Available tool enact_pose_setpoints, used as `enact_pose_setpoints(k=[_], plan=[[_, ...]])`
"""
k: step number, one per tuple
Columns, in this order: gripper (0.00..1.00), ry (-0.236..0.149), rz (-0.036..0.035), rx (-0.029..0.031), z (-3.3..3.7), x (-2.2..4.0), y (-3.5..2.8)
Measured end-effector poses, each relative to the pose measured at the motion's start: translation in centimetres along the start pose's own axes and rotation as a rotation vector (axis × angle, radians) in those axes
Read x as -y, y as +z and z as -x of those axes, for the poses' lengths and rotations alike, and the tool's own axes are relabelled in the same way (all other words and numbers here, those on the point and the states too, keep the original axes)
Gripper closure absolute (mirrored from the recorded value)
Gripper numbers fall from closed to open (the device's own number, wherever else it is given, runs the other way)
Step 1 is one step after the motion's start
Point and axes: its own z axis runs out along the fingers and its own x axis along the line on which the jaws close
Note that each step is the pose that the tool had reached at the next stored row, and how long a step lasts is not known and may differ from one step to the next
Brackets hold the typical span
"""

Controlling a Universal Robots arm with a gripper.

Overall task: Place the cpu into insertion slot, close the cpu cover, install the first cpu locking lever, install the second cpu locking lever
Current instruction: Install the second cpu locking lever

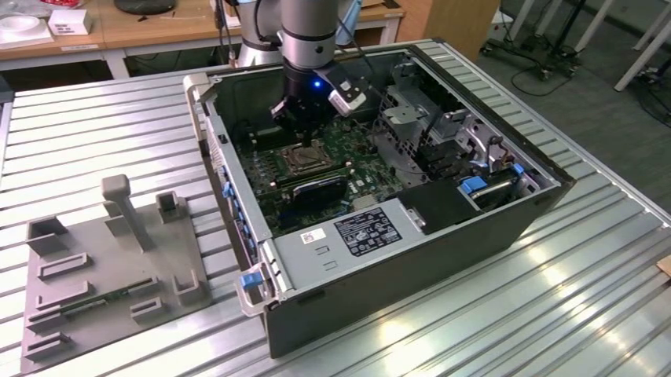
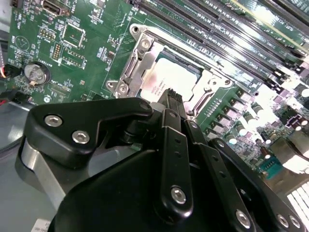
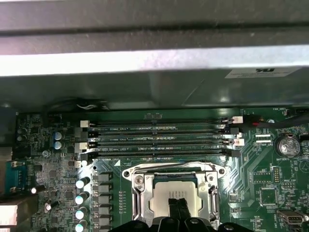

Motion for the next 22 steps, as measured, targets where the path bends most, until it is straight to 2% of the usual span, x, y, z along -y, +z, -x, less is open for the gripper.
enact_pose_setpoints(k=[5,12,17,22], plan=[[0.89,0.000,0.0000,-0.0001,0.00,0.13,-0.03],[0.89,0.000,0.0003,0.0001,0.05,1.37,-0.10],[0.89,0.000,0.0026,-0.0001,0.09,1.56,-0.77],[0.89,0.000,0.0025,-0.0001,0.12,2.22,-0.88]])
